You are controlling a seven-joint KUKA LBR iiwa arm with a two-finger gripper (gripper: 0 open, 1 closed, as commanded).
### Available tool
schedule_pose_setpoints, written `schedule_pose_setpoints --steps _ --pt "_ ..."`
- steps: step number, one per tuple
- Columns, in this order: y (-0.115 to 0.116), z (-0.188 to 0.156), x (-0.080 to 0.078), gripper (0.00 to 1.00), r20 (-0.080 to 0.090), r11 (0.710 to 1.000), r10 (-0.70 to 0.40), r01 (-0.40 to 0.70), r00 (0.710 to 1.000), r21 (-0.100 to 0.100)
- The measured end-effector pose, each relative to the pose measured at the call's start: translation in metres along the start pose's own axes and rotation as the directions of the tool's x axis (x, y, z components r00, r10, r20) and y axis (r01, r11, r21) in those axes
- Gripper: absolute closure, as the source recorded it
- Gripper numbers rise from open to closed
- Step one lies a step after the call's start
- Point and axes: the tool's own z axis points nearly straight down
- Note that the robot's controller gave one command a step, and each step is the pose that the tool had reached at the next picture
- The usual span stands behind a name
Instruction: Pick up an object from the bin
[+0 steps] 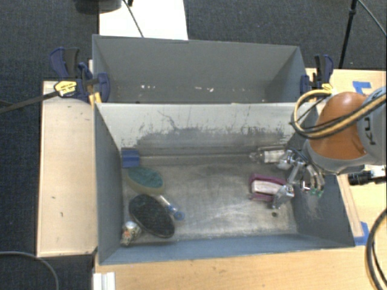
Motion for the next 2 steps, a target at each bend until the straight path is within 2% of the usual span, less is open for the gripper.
schedule_pose_setpoints --steps 1,2 --pt "0.001 -0.002 -0.001 1.00 0.004 1.000 -0.006 0.006 1.000 -0.002" --pt "0.019 -0.143 0.002 1.00 0.001 0.990 -0.142 0.142 0.990 -0.001"
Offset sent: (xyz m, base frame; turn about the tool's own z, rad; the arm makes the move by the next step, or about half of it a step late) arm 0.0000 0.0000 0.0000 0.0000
